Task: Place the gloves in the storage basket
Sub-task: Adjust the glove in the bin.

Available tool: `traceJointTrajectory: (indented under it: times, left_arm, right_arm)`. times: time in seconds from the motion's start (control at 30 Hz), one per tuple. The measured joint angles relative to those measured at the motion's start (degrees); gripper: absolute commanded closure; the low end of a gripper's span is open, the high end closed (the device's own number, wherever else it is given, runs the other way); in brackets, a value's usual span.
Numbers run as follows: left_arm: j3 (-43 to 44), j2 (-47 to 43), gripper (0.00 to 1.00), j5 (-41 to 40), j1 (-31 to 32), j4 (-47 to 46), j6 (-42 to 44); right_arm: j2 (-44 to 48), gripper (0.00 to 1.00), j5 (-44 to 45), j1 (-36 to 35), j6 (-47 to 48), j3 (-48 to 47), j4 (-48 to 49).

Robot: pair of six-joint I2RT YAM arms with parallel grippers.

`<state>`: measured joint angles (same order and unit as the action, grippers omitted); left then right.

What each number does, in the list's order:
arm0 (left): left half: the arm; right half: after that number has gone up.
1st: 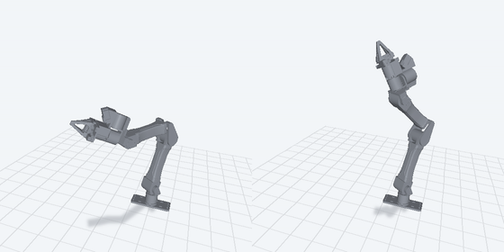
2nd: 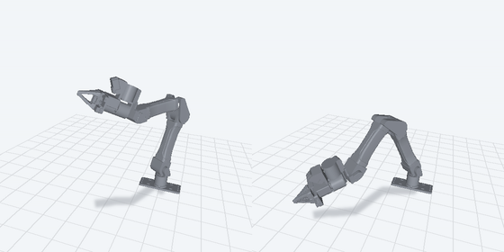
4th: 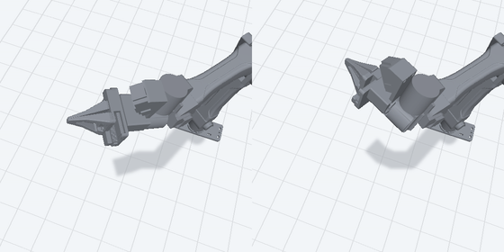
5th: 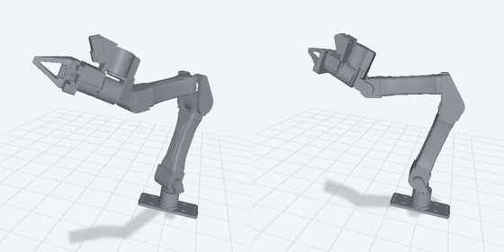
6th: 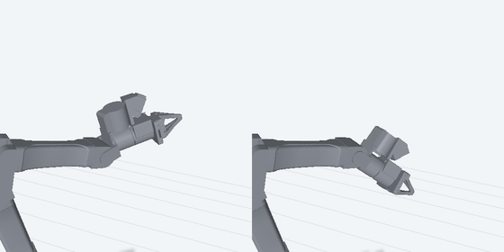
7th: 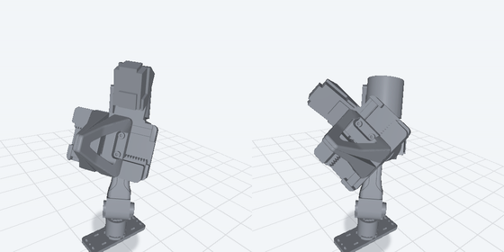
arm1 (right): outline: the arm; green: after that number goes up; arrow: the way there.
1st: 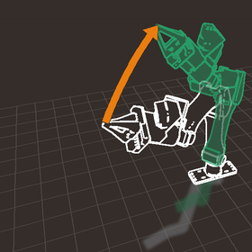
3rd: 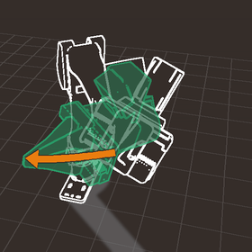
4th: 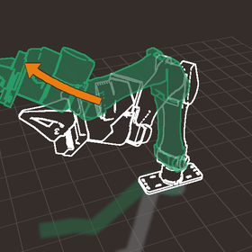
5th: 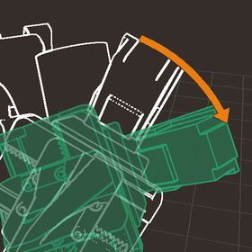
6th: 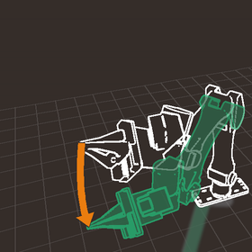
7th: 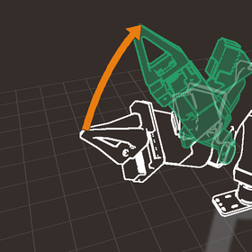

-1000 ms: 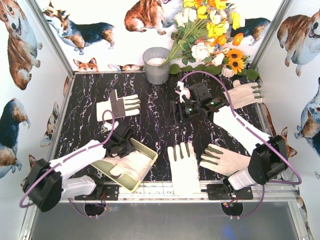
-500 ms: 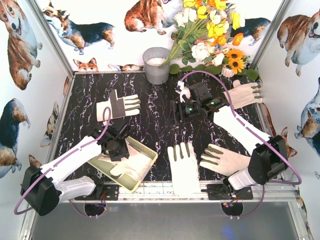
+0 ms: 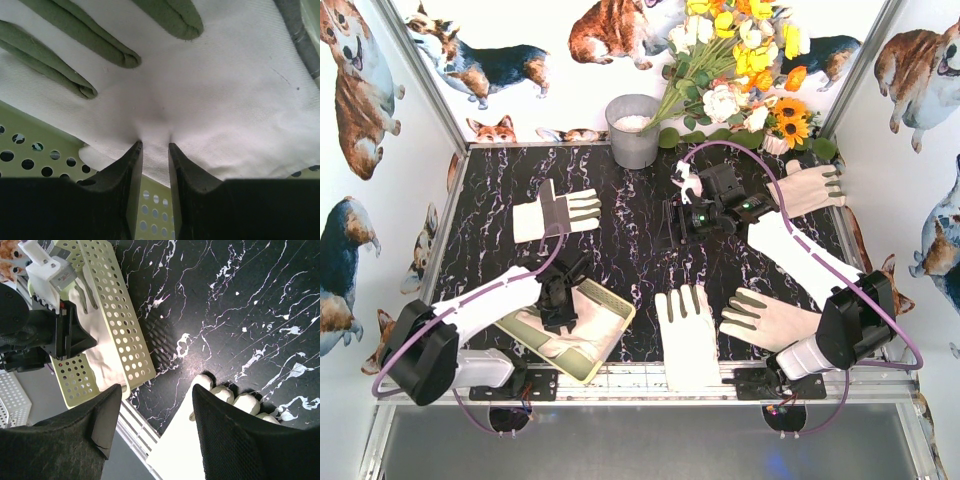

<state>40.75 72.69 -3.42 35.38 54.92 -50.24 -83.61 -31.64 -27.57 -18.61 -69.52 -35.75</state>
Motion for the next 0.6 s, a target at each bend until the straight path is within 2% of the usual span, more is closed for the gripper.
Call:
traceJointTrajectory:
  times: [0.27,0.6]
  left_arm:
    - [-1.9,3.4,0.79,1.4,0.0,-4.1,1.1]
    - [-3.4,1.9,0.79,4.8,-0.5,-6.5,-1.8]
  right_arm:
    - [0.0,0.4,0.0,0.3,0.0,0.0,0.0]
    - [0.8,0.4,0.3,0.6,-0.2,0.8,0.0]
